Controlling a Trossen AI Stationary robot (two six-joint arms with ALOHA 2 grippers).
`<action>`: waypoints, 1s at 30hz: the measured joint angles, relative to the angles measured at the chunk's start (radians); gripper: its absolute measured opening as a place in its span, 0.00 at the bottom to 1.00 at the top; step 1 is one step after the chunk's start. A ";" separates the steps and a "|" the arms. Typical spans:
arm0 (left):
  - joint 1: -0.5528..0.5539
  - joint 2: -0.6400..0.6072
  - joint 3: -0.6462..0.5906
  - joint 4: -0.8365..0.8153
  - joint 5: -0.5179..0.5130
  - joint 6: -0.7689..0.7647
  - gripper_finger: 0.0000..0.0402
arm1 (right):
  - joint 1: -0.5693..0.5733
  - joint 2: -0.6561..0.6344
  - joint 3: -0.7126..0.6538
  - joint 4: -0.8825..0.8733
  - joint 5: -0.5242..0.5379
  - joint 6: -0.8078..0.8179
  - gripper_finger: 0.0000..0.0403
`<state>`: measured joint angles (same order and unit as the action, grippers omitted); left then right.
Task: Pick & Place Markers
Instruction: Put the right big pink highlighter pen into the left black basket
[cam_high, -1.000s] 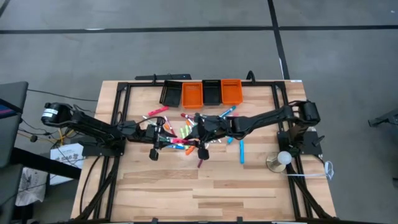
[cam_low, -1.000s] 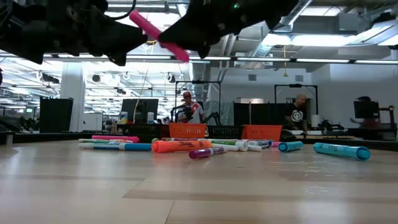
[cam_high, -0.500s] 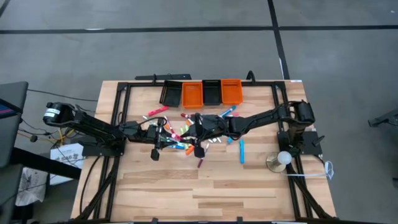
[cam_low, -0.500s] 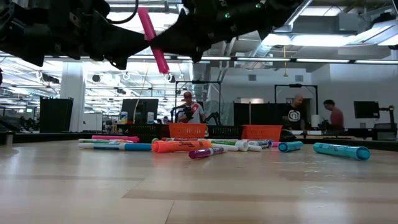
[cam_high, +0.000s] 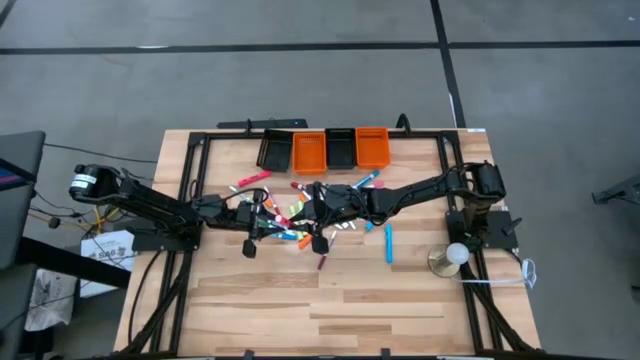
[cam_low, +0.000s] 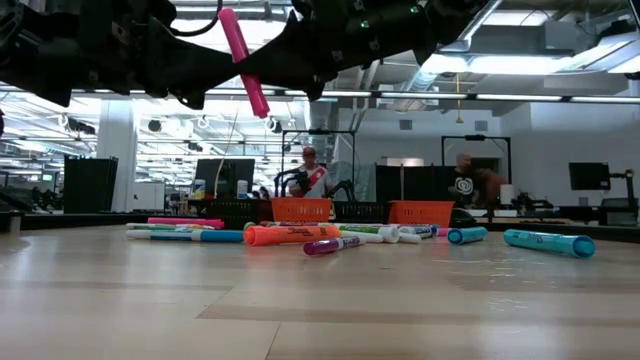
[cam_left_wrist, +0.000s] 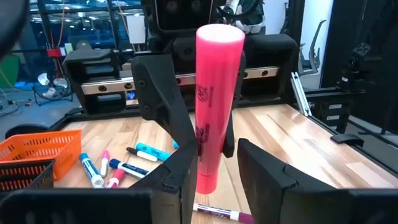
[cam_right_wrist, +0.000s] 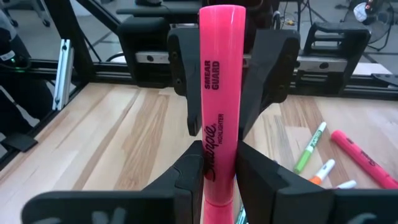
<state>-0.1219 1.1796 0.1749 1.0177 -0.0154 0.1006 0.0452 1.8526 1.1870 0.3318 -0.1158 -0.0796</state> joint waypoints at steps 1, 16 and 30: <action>0.000 0.000 0.000 0.000 0.000 0.003 0.28 | 0.000 0.000 0.000 0.001 0.000 0.000 0.17; 0.044 0.000 0.010 0.024 0.001 0.028 0.36 | -0.009 0.000 0.000 0.006 0.000 -0.007 0.17; 0.045 0.000 0.049 0.024 0.000 -0.008 0.45 | -0.022 0.000 0.000 0.003 0.000 -0.009 0.17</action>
<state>-0.0765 1.1793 0.2237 1.0420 -0.0154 0.0926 0.0235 1.8530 1.1866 0.3347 -0.1161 -0.0887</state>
